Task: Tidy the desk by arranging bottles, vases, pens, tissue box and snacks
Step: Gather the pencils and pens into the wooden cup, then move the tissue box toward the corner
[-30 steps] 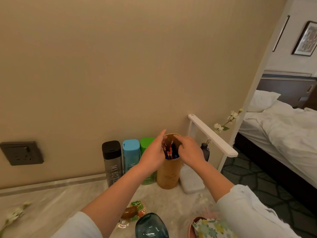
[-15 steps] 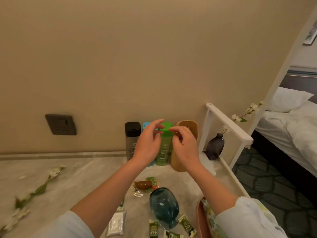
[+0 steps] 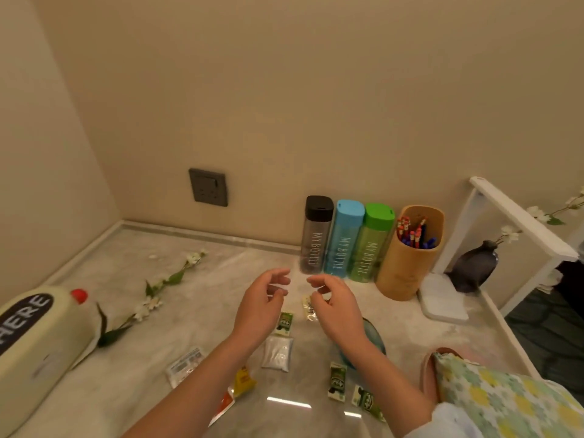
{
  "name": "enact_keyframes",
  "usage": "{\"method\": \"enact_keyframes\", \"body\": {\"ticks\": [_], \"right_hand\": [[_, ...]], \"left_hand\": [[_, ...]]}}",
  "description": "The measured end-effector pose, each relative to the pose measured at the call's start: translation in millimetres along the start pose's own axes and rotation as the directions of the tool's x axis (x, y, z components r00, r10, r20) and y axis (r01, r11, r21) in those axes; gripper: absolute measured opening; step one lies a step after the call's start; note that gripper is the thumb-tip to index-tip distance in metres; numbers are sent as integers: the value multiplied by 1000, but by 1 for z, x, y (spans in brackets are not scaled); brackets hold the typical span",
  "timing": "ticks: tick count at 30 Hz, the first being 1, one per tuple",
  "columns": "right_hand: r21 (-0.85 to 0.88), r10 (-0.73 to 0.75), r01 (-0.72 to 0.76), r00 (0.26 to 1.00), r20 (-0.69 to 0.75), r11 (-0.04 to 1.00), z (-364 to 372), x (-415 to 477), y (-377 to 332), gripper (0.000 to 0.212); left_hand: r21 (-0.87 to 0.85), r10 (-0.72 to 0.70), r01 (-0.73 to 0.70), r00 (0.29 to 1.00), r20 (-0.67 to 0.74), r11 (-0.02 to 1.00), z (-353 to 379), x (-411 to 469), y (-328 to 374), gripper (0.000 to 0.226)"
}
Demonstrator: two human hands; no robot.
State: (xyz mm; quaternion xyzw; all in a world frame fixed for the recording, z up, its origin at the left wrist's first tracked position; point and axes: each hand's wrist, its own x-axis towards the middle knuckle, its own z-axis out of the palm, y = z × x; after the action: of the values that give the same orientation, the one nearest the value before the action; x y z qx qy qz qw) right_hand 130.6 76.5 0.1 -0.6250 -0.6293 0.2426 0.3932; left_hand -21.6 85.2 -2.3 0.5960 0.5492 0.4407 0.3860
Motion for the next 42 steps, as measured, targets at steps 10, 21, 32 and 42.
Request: {"method": "enact_keyframes", "body": {"ticks": [10, 21, 32, 42], "right_hand": [[25, -14, 9, 980, 201, 1000, 66, -25, -12, 31], [39, -50, 38, 926, 373, 999, 138, -33, -45, 31], [21, -13, 4, 907, 421, 1000, 175, -36, -62, 31], [71, -42, 16, 923, 381, 997, 196, -25, -93, 29]], "left_hand": [[10, -141, 143, 982, -122, 990, -49, -42, -44, 42], [28, -225, 242, 936, -269, 970, -120, -72, -79, 39], [181, -275, 290, 956, -105, 940, -147, -87, -106, 46], [214, -159, 200, 968, -195, 956, -184, -78, -102, 46]]}}
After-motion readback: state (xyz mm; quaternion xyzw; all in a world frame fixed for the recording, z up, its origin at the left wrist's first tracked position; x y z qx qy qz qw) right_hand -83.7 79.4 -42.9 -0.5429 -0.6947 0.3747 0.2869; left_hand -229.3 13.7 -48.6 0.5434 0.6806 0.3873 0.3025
